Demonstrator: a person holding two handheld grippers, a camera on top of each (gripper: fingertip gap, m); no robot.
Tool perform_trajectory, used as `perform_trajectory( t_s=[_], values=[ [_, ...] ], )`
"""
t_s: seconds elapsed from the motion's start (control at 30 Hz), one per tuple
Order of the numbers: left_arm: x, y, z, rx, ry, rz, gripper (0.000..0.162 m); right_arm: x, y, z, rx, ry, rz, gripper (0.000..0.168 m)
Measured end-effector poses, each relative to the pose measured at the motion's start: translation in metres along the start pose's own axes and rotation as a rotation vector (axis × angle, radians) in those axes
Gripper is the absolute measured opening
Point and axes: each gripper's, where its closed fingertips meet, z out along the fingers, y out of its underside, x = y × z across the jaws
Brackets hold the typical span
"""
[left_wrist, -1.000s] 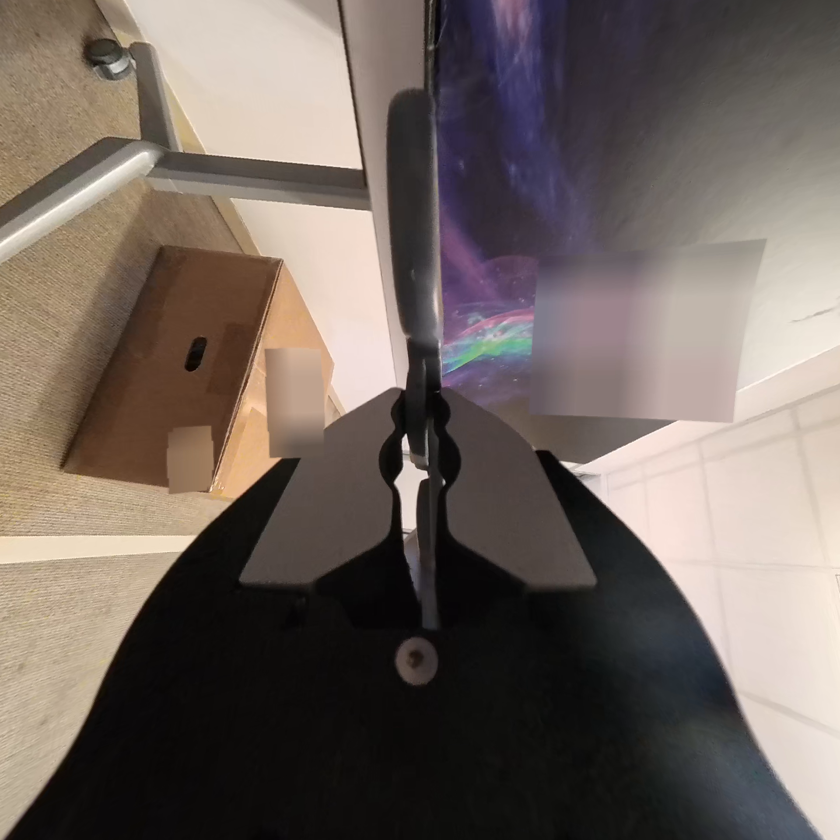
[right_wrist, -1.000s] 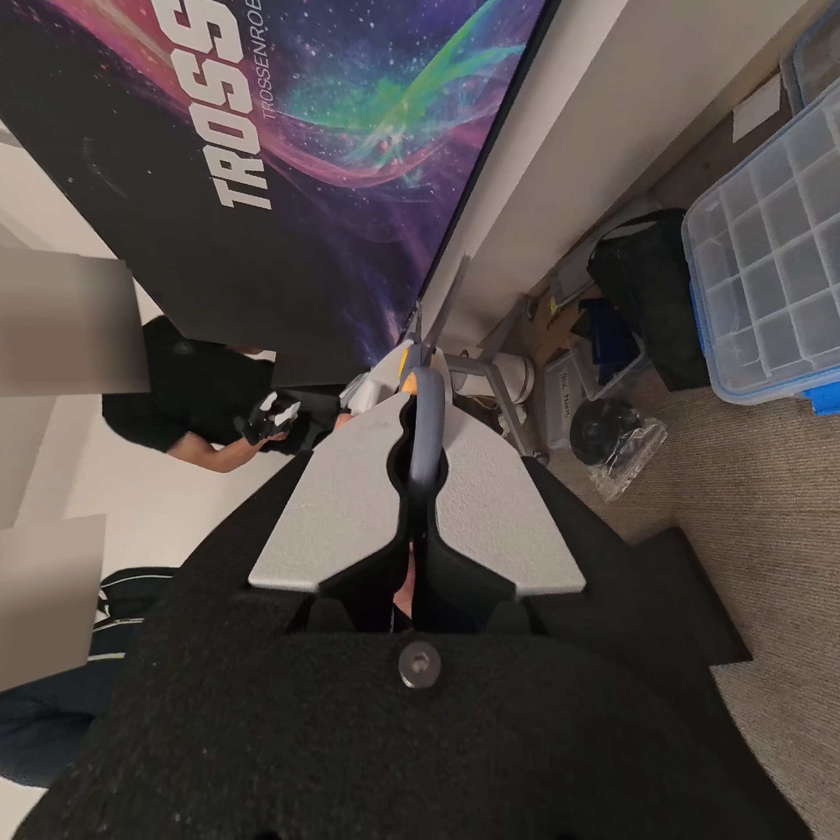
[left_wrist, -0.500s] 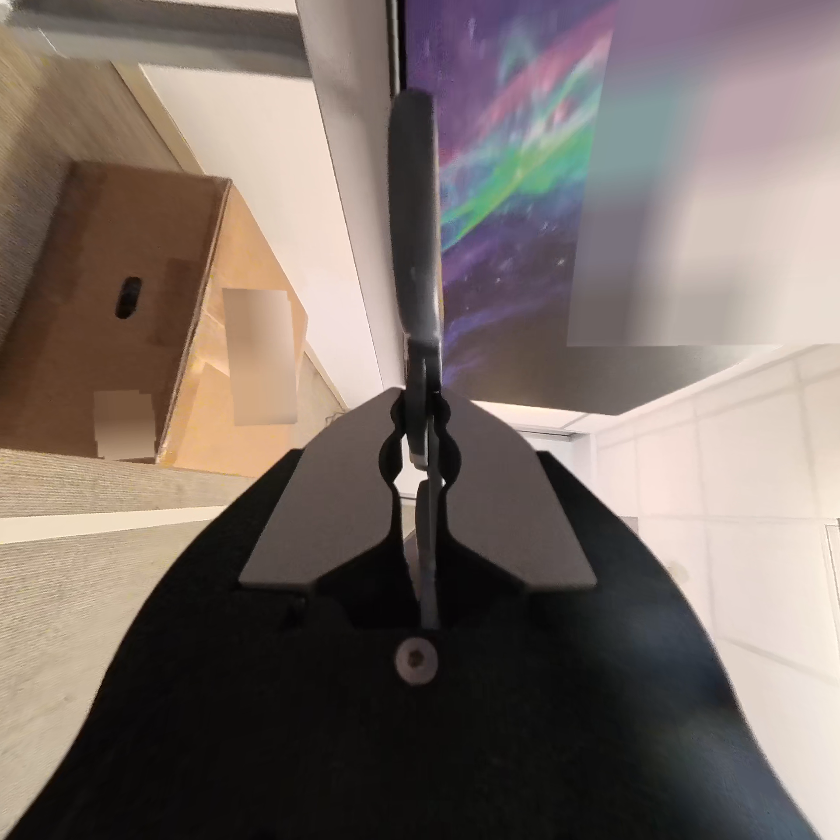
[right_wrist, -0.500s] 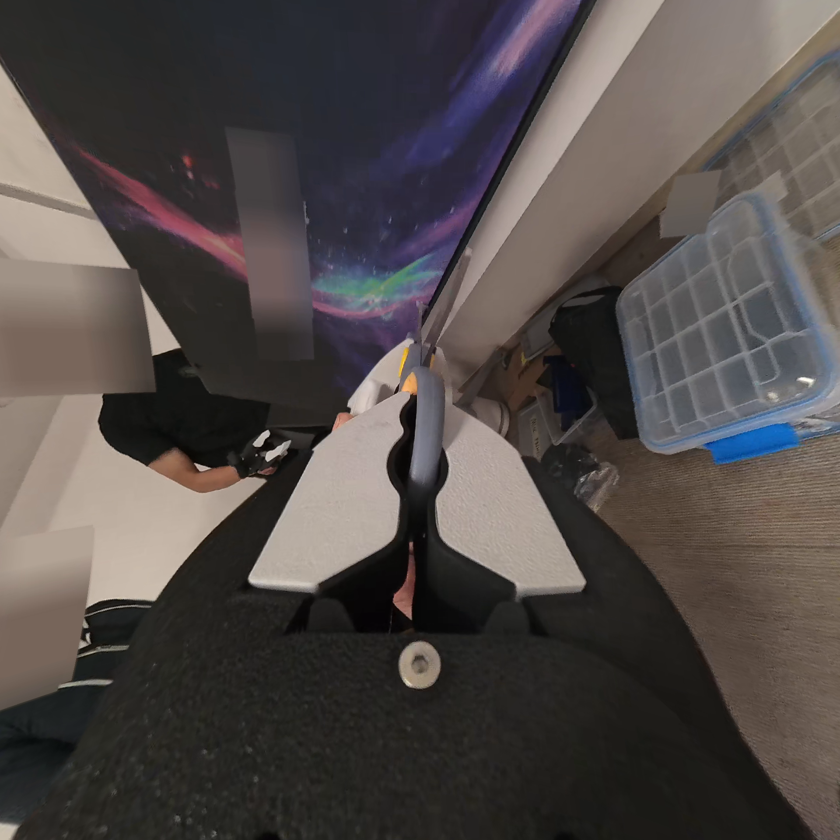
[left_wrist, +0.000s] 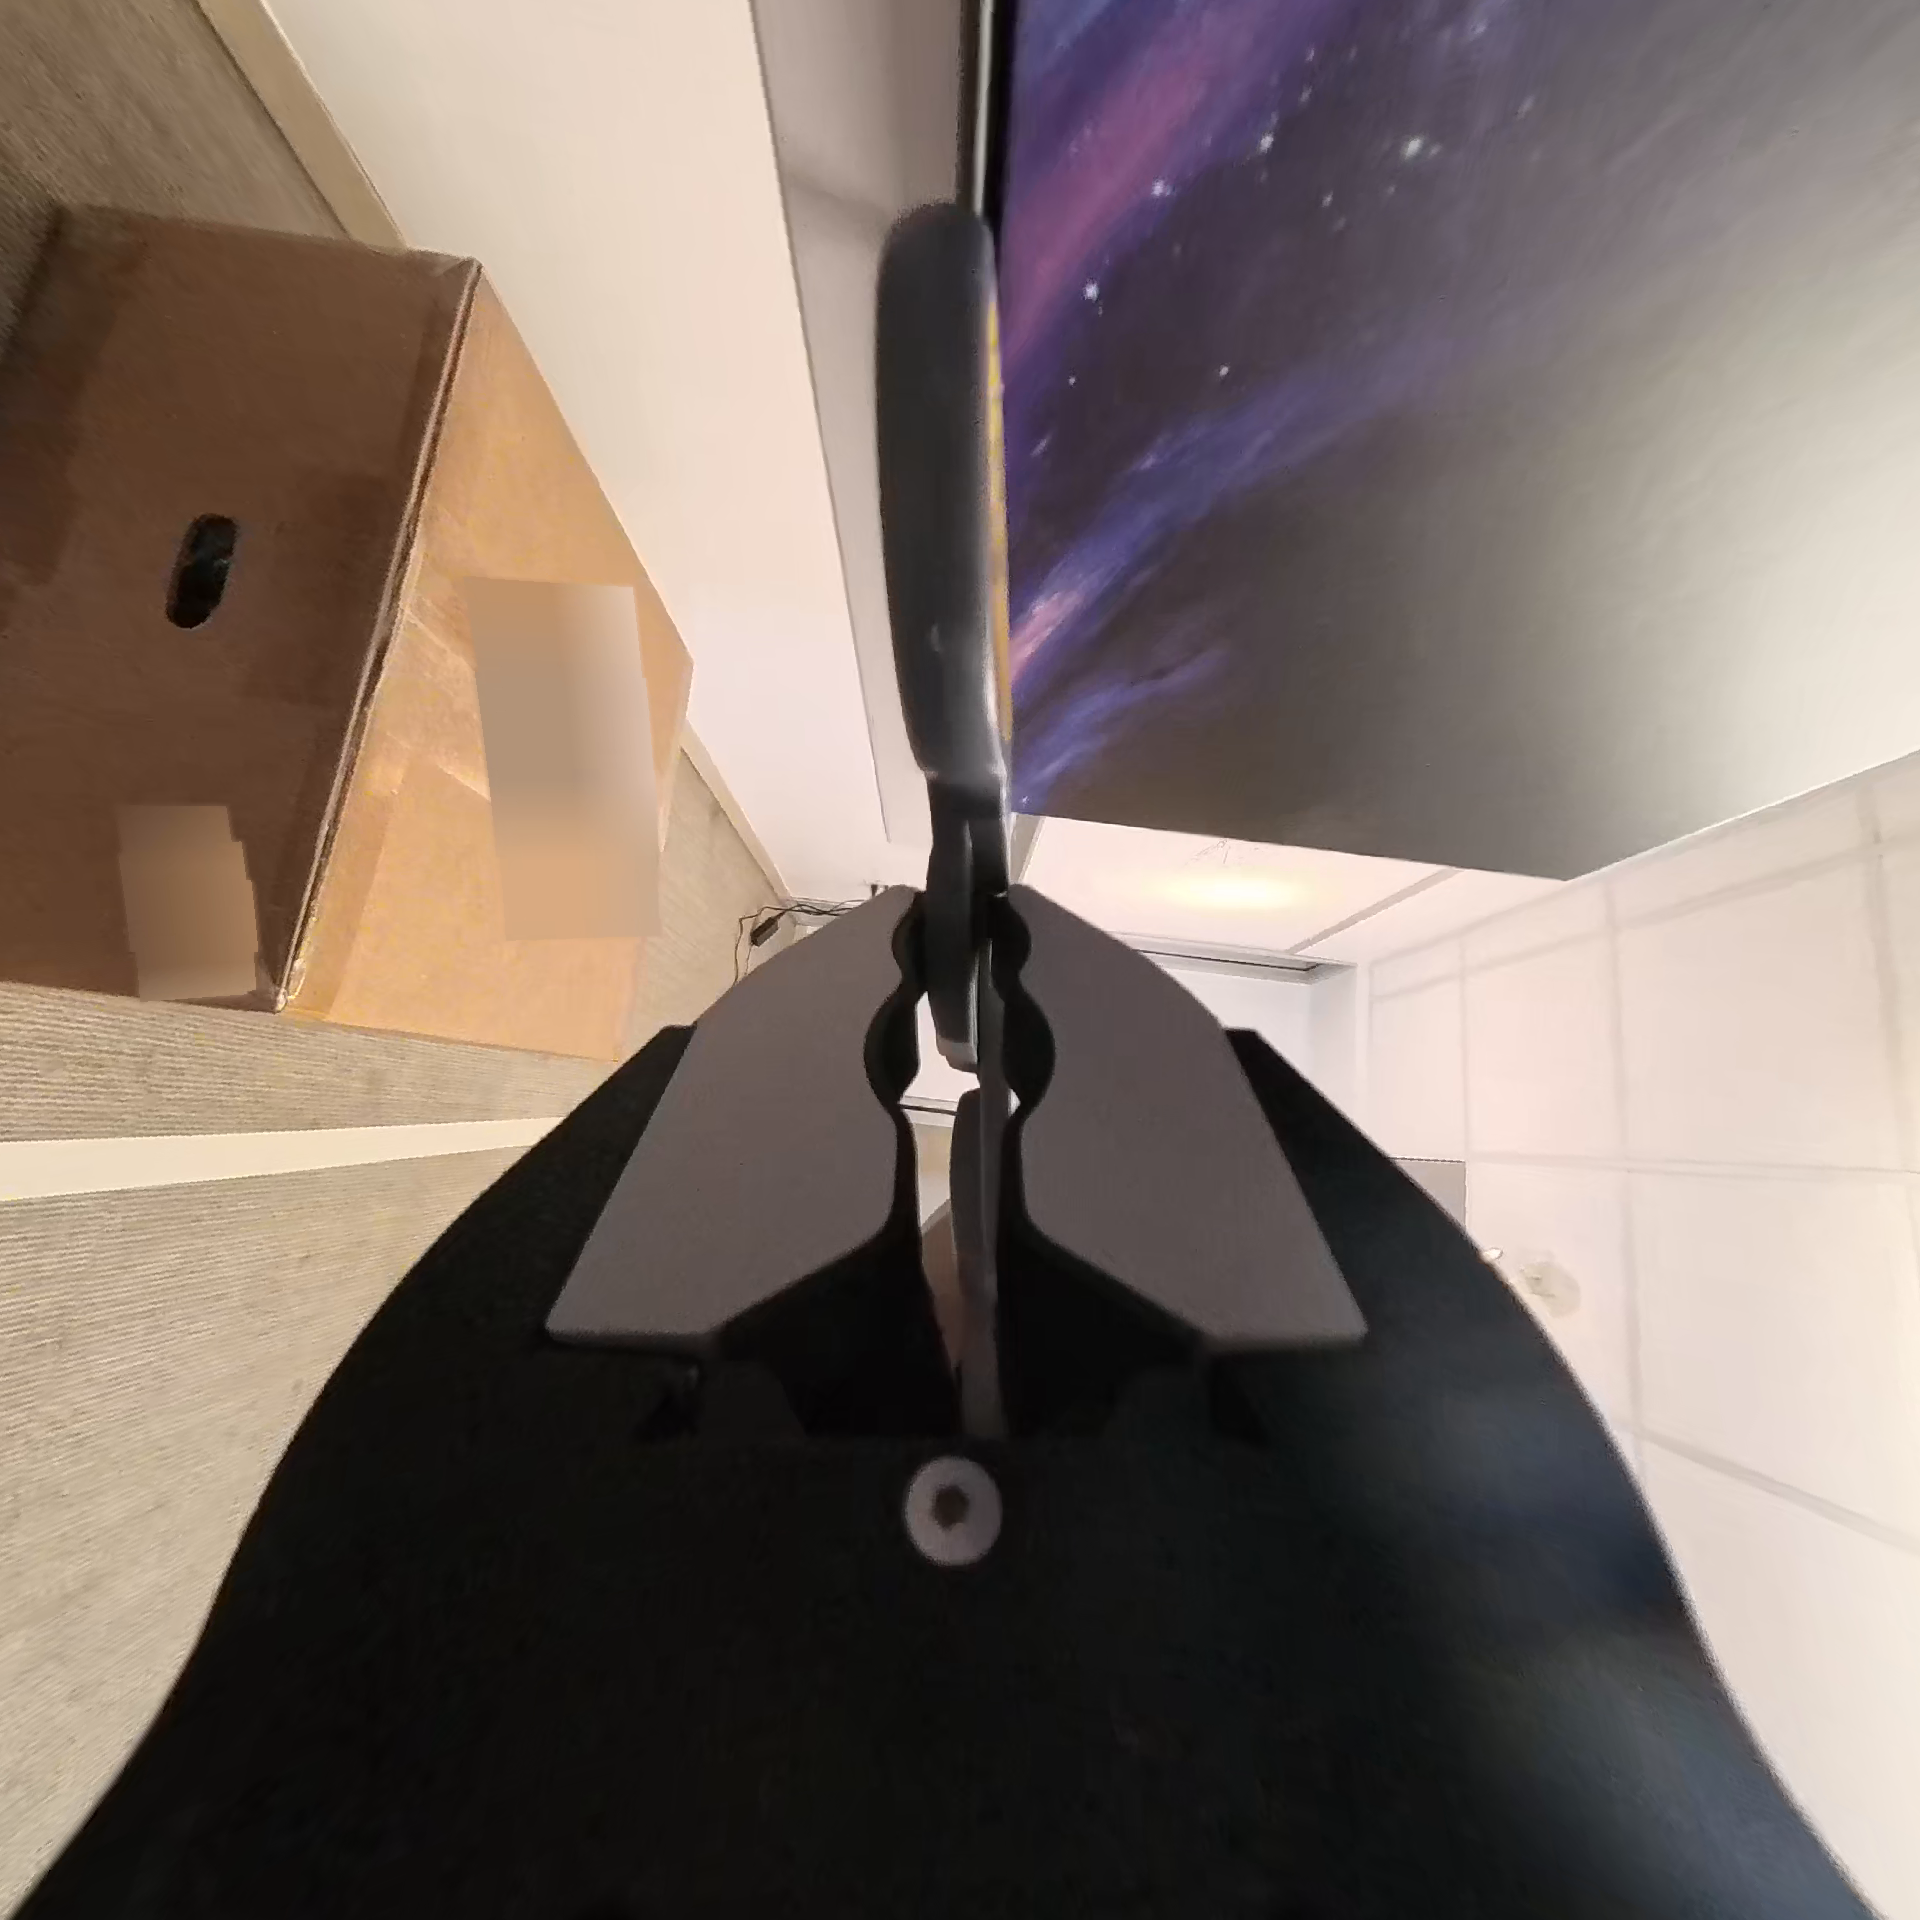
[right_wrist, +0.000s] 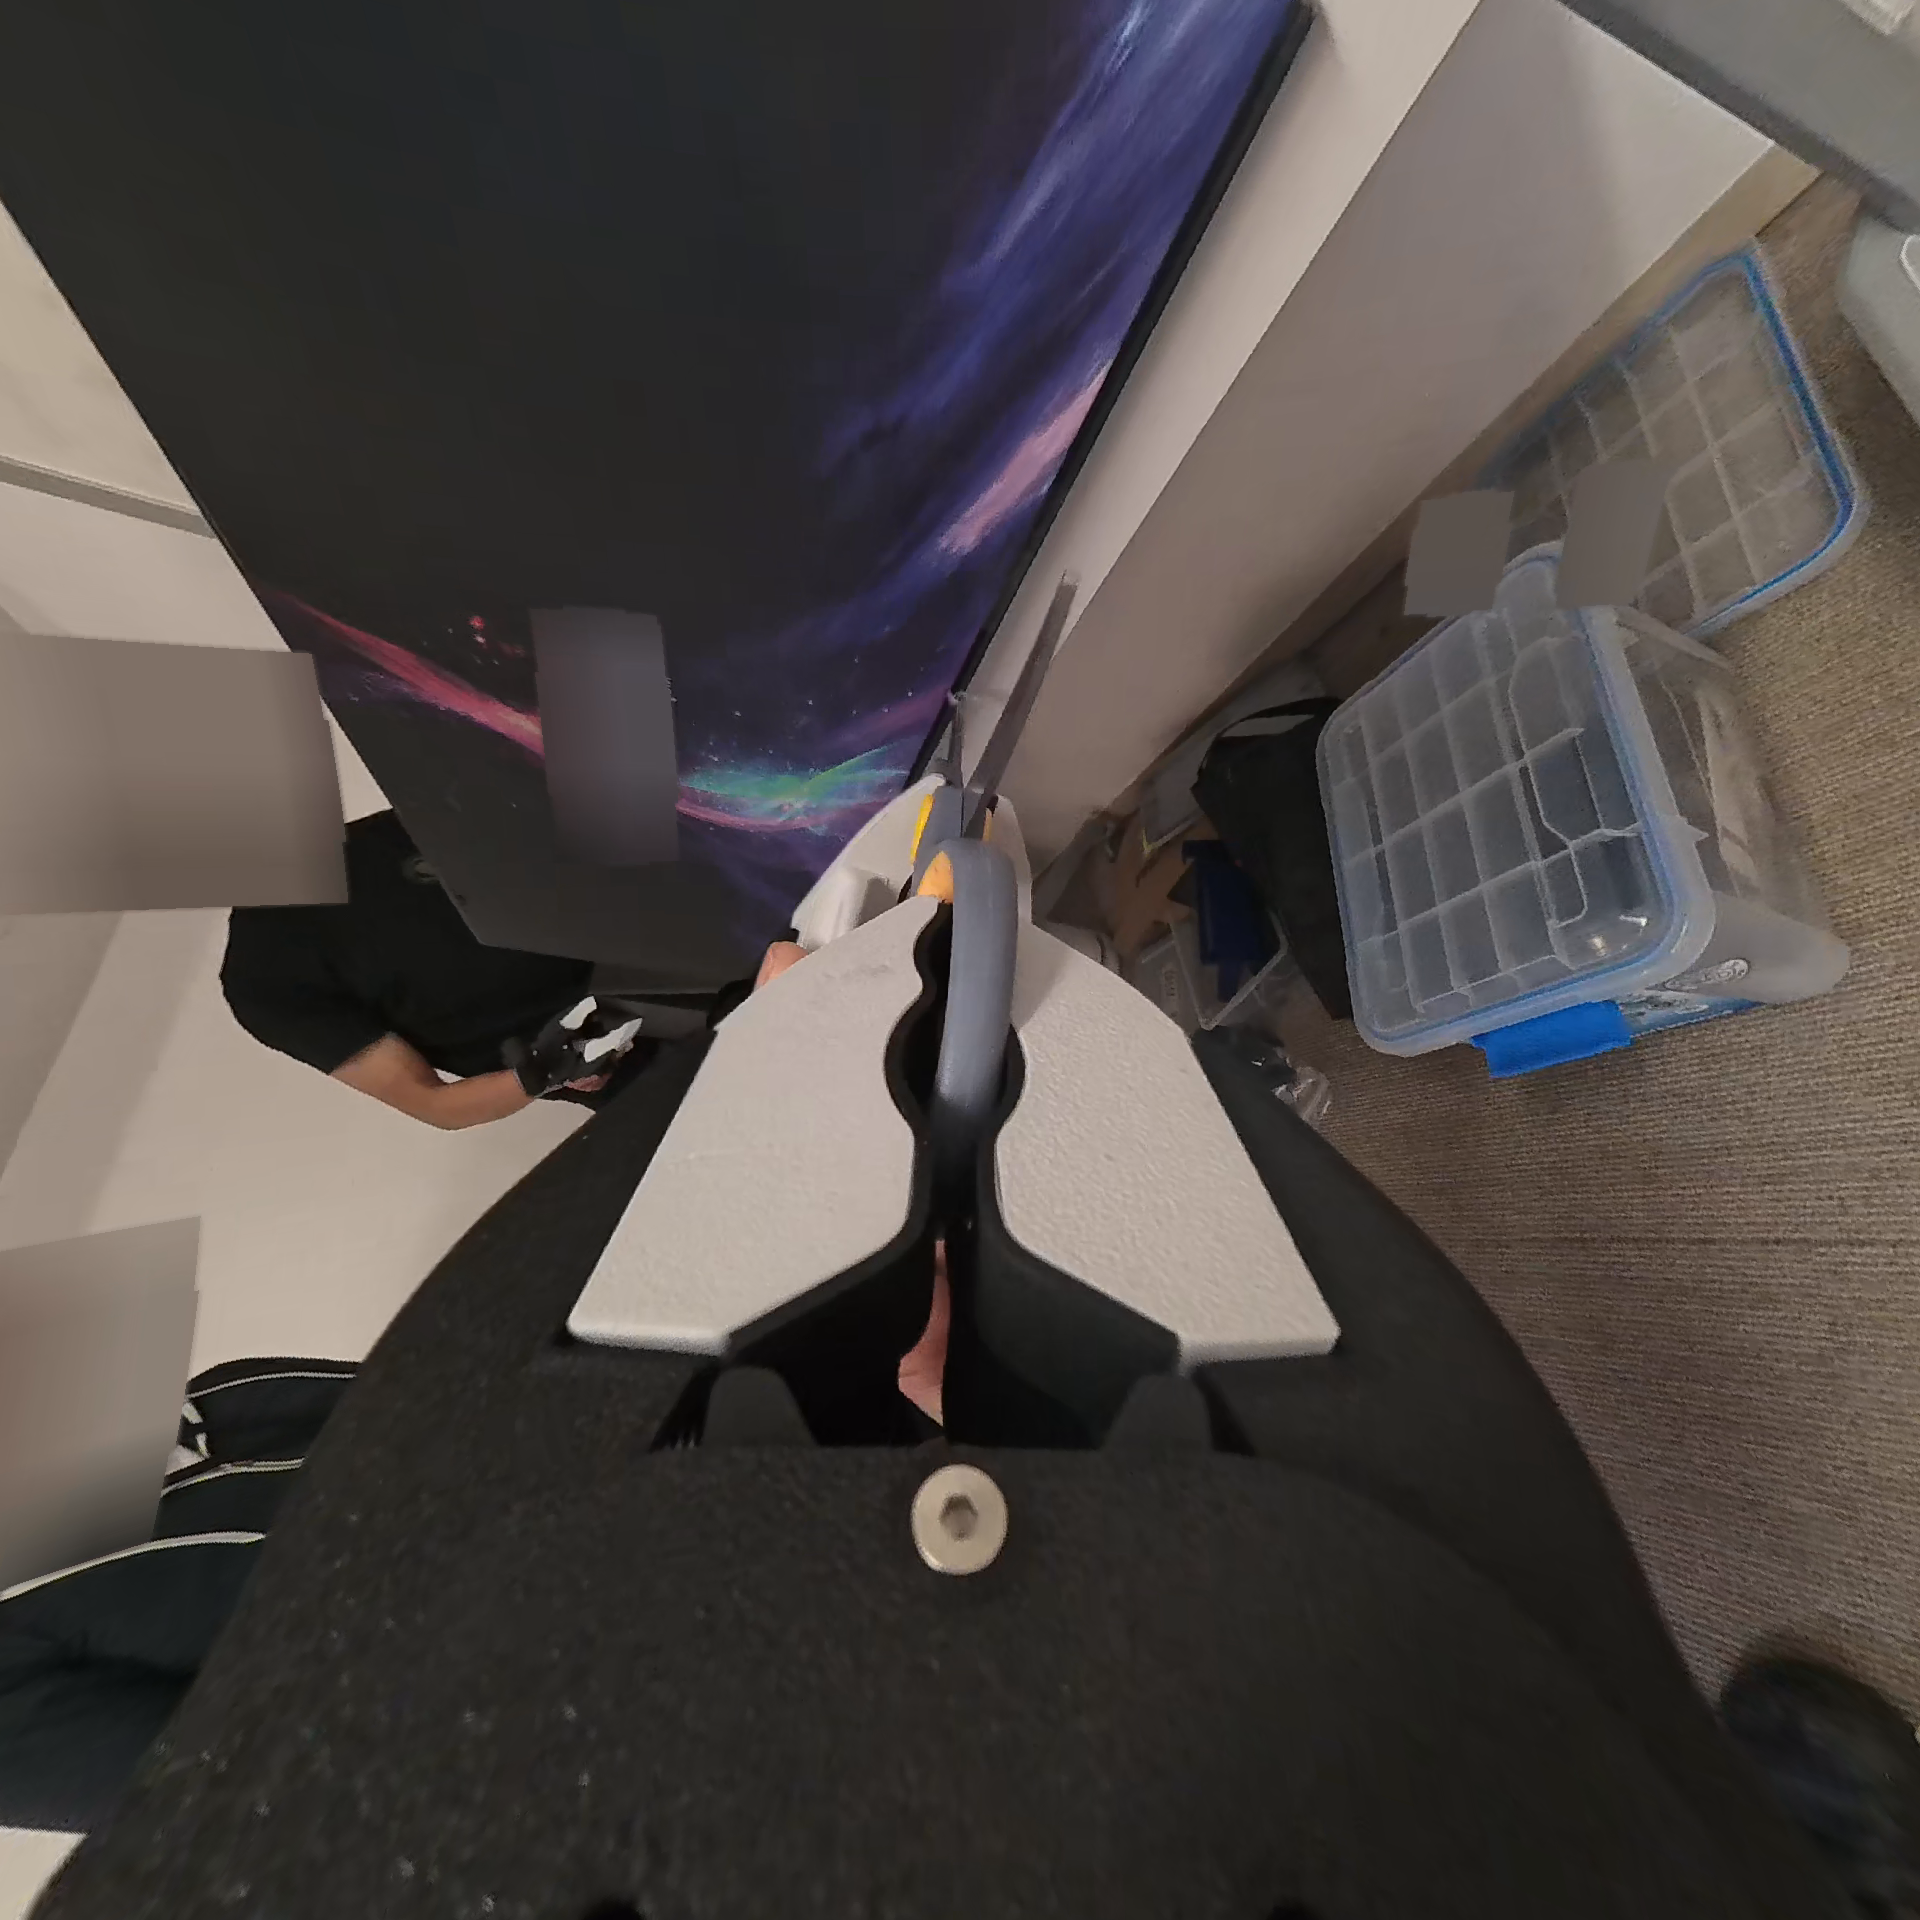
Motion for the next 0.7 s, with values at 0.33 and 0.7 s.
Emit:
perform_trajectory(
  t_s=[0.33,0.7],
  values=[
    [0.003,0.008,0.010,-0.019,-0.003,0.004,0.010,0.001,-0.011,-0.006,0.016,-0.004,0.007,0.000],
    [0.002,0.009,0.013,-0.022,-0.015,0.013,0.010,0.004,-0.014,-0.007,0.003,-0.010,0.028,0.000]
  ],
)
